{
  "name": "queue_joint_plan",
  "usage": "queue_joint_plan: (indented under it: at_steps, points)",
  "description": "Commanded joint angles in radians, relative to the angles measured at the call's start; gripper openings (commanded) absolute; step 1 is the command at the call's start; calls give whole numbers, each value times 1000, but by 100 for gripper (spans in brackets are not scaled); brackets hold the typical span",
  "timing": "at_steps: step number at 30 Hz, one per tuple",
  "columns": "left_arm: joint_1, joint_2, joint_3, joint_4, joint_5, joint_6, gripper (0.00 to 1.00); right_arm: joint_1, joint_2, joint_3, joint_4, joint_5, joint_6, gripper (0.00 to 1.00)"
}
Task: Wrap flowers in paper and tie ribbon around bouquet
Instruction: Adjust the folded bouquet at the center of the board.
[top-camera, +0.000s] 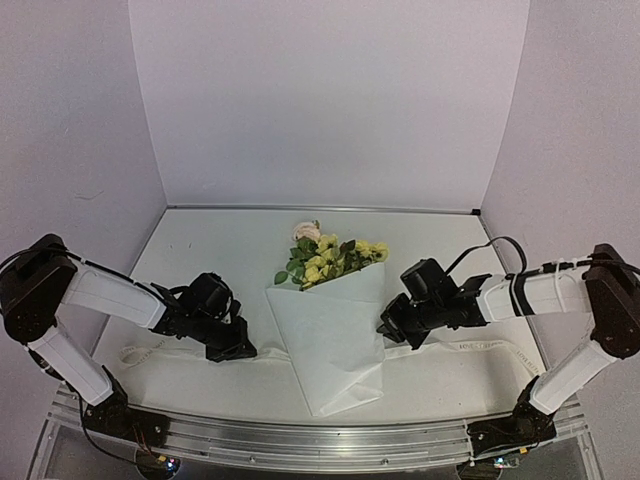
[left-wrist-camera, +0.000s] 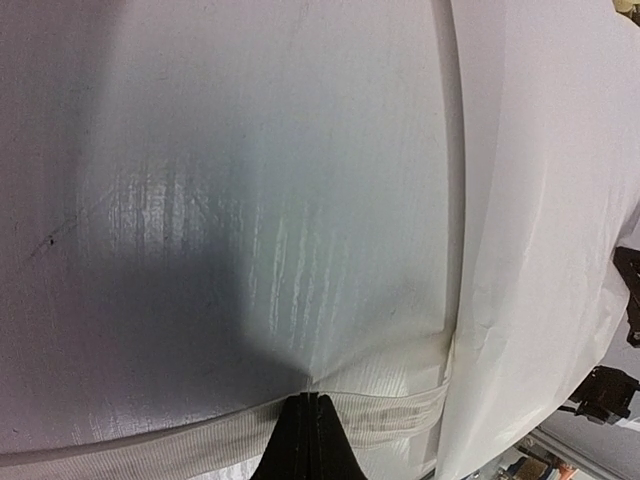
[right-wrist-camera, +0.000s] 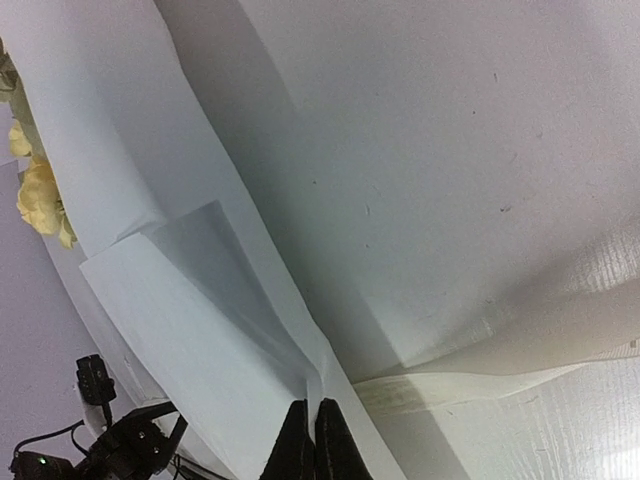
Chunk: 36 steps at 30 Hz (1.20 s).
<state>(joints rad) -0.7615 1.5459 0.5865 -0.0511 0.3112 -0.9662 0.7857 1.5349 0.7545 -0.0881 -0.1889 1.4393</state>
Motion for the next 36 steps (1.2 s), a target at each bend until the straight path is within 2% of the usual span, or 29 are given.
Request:
queue_joint_plan:
  at_steps: [1,7,8,13,16,19,25,30,33,36]
  points:
    - [-5,-10,-21,-42,-46,-1,0,19,-7,-16,78,8,84,0]
    - [-5,-29,-21,-53,-53,3,2,65,15,-28,80,73,104,2]
    - [-5,-36,-12,-68,-61,13,5,66,22,-27,79,75,95,6]
    - [-4,-138,72,-212,-137,86,25,66,6,-21,51,89,-18,45]
    - [-4,-186,145,-284,-155,130,37,67,-28,13,-34,100,-92,57]
    - [-7,-220,186,-301,-114,166,46,68,-106,-3,-123,159,-128,66]
    - [-93,-210,275,-277,-90,206,47,68,-282,-118,-308,322,-54,68]
    - [-147,-76,372,-261,-110,217,46,66,-369,-257,-304,380,69,65]
    - [-138,-96,336,-296,-221,128,48,58,-381,-300,-254,406,89,68]
    - [-71,-197,195,-264,-245,29,51,17,-382,-361,-136,410,94,77]
